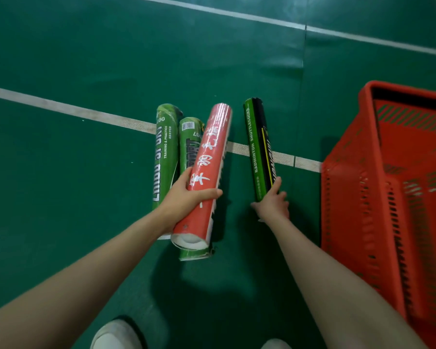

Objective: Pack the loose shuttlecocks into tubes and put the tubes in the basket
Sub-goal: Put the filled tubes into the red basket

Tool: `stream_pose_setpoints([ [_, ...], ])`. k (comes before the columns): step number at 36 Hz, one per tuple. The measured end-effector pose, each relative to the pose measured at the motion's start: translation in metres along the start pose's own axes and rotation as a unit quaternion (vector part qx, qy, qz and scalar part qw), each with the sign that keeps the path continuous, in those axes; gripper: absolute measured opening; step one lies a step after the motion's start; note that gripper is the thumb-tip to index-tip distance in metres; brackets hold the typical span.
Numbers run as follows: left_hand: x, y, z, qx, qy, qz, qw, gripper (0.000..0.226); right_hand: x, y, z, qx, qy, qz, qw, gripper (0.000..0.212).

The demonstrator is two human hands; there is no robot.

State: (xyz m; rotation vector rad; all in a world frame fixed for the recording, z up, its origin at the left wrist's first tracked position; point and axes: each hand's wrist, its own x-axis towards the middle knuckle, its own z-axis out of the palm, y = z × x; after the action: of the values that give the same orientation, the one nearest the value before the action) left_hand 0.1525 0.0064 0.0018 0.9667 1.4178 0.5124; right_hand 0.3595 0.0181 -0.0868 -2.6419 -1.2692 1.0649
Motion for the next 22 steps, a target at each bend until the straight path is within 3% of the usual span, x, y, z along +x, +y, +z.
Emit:
stream_pose_setpoints([
  [4,-0.013,0.004,-0.003,-0.002,-0.013,-0.024,1.000,0.069,-0.014,0.000,-0.003,0.019,0.024,-0.027,0.999,0.099],
  [7,-0.028,0.015,-0.007,0.013,-0.028,-0.036,0.999,0.074,-0.032,-0.014,-0.019,0.087,0.032,-0.059,0.994,0.093],
  [15,-0.089,0.078,-0.012,0.047,-0.063,-0.024,0.997,0.091,-0.099,-0.045,-0.097,0.266,-0.039,-0.113,0.957,0.086],
  [22,-0.138,0.122,0.036,-0.006,-0.052,0.038,0.998,0.089,-0.167,-0.003,-0.178,0.357,-0.003,-0.184,0.916,0.086],
])
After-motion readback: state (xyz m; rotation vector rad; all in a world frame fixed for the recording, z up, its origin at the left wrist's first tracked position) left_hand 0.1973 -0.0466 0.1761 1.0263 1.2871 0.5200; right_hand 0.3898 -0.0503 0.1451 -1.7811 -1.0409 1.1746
